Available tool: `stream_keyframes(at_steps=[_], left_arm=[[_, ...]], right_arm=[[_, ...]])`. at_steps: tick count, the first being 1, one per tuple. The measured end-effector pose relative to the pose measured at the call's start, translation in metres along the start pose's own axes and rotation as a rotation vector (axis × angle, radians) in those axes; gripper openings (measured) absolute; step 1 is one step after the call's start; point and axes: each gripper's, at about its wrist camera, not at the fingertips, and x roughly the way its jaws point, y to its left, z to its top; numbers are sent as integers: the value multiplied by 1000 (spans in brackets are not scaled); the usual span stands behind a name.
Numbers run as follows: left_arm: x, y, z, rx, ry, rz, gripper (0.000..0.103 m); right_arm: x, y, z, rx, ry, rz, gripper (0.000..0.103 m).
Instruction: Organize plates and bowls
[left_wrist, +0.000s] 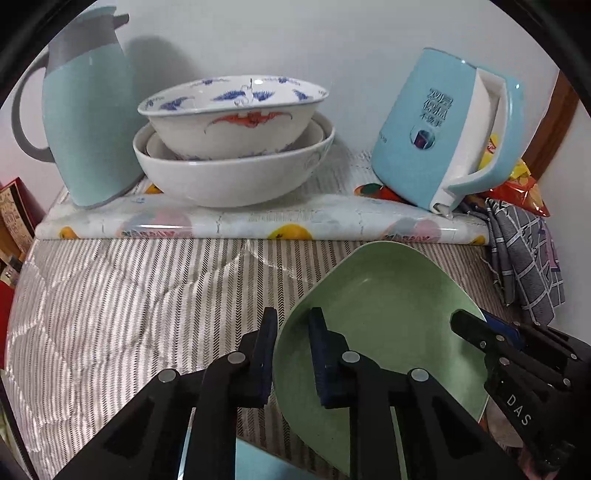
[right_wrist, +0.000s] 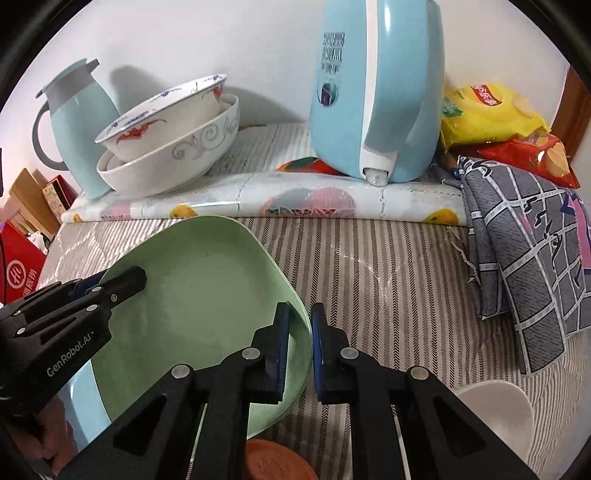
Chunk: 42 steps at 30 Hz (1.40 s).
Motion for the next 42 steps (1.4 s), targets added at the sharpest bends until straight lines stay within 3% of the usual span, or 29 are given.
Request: stream_keyframes(at_steps=[21,42], left_arm=[[-94,0,-29,1,-100,-11,17],[-134,42,-66,-39,-136,-4,17]], right_arm=[[-93,17,-31,16,-111,12,11],[-123,67,-66,-15,-140,22,11]])
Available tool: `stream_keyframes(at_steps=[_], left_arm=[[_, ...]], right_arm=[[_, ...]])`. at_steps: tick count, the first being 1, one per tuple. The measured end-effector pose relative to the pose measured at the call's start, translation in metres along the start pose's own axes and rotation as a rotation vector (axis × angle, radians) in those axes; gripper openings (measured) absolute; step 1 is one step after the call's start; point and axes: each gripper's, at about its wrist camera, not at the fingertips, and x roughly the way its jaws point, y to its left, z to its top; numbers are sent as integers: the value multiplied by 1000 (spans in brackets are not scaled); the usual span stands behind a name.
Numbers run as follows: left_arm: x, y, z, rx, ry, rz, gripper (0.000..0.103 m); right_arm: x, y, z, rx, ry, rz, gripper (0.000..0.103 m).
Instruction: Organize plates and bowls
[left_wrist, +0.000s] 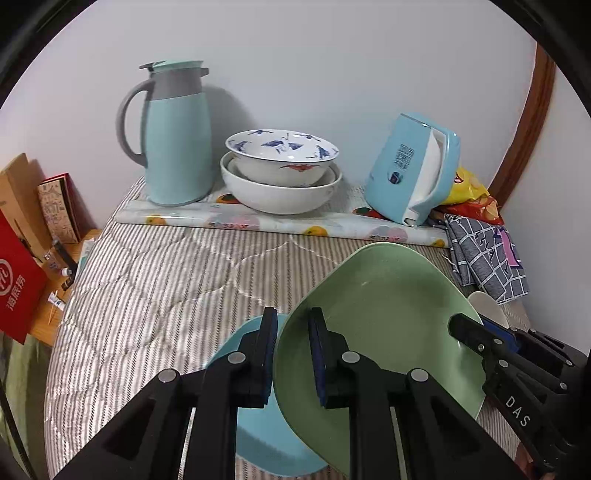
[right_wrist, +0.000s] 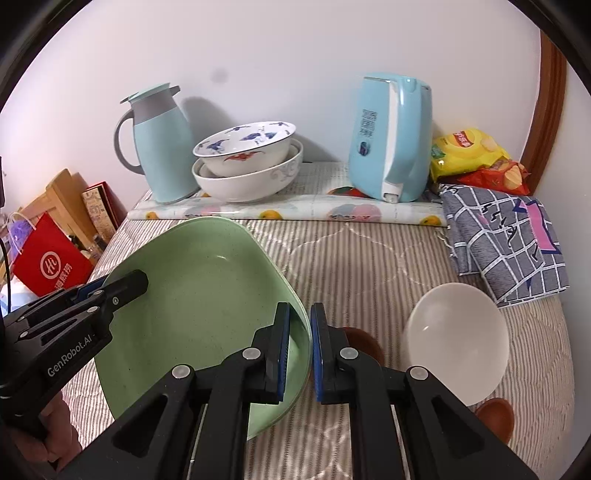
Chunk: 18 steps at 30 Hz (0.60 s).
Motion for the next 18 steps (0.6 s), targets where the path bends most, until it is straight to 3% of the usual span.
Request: stream_keyframes(at_steps=[18], left_arm=[[5,42,-15,-46,21,29,17]], right_arm=[[20,36,-9,-37,27,27,11]])
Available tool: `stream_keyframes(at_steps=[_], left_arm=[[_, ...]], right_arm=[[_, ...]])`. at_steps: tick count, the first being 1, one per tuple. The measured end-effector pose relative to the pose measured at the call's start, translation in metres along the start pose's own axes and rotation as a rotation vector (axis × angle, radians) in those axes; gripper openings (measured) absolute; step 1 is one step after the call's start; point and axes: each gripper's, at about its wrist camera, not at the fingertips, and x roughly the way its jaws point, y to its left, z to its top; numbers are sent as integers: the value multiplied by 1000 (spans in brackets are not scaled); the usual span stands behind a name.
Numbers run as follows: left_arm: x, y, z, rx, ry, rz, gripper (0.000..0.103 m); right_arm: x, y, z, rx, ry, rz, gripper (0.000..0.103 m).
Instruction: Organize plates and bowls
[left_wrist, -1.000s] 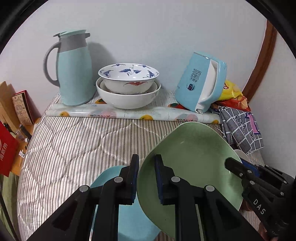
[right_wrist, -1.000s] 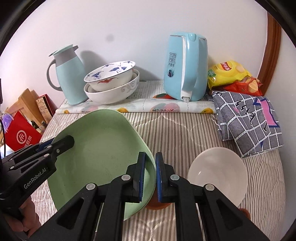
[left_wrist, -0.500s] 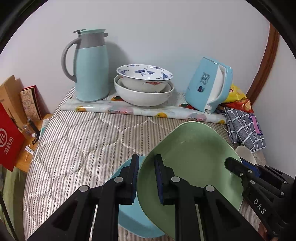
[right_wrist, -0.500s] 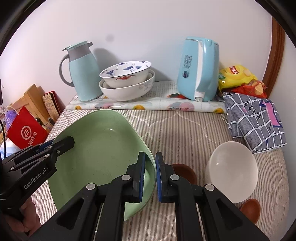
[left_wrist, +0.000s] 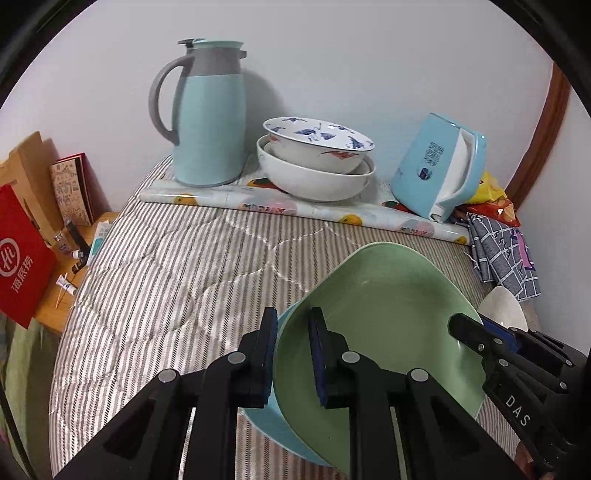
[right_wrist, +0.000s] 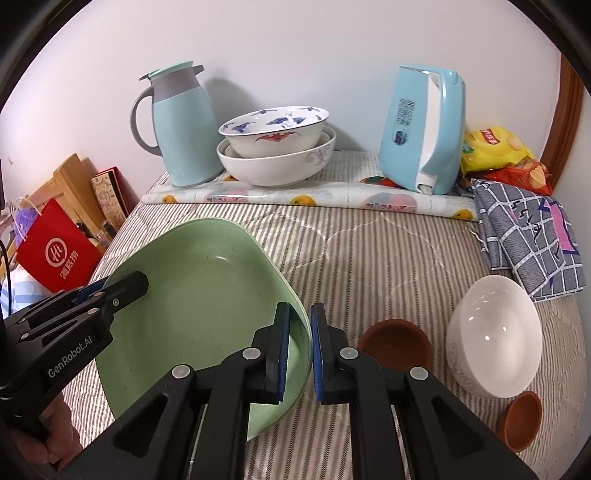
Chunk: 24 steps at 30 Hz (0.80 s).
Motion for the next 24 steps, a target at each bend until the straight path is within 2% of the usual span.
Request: stream_keyframes(at_steps=[9,24], left_arm=[[13,17,-11,-21,28,13,17],[37,24,-25,-17,68,27,17]], right_arm=[[17,16,-7,-24,20,6,11],[47,22,-20,-46,68,-5,12]])
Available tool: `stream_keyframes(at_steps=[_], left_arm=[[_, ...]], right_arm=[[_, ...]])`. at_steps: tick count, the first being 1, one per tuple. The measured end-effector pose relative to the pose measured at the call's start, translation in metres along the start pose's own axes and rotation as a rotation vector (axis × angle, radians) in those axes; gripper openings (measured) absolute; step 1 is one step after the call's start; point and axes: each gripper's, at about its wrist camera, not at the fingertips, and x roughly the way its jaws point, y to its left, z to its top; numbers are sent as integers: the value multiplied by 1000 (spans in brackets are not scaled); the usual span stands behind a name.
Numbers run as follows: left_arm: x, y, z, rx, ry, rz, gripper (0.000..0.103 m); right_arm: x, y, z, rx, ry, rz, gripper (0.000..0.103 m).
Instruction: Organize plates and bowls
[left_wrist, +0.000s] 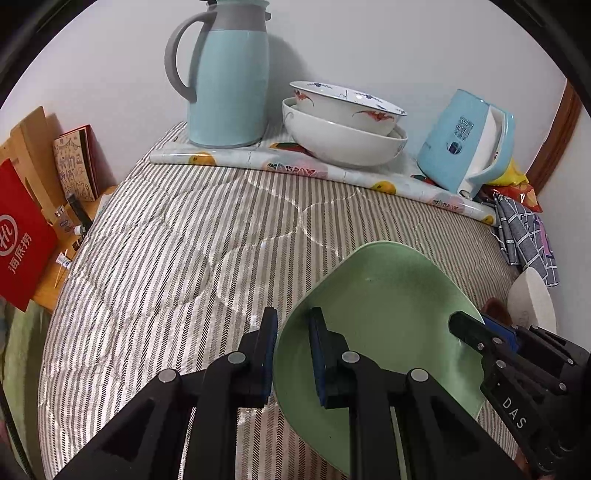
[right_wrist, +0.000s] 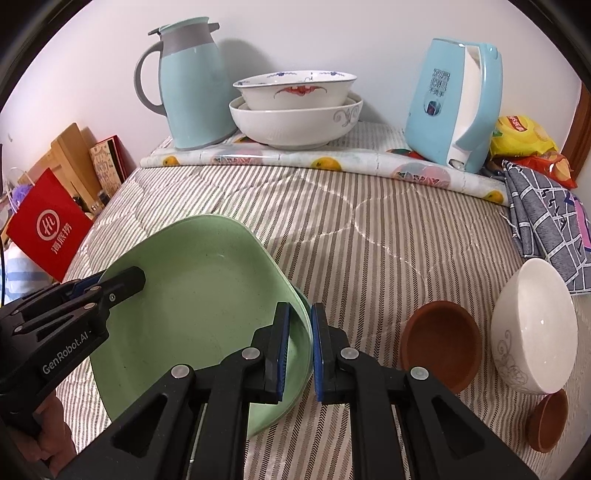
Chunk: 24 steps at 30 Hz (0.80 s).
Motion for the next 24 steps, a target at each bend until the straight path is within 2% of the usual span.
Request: stream_keyframes(at_steps=[20,22,24], left_arm=[[11,-2,-4,28,23,16,17],[11,-3,-4,28,31,17,18],[11,-3,-5,26,38,6,25]], right_arm=[[17,3,-3,-56,16,-51,14],[16,4,-3,-67,12,-55,14],[16,5,-4,-79,20,-54,18]])
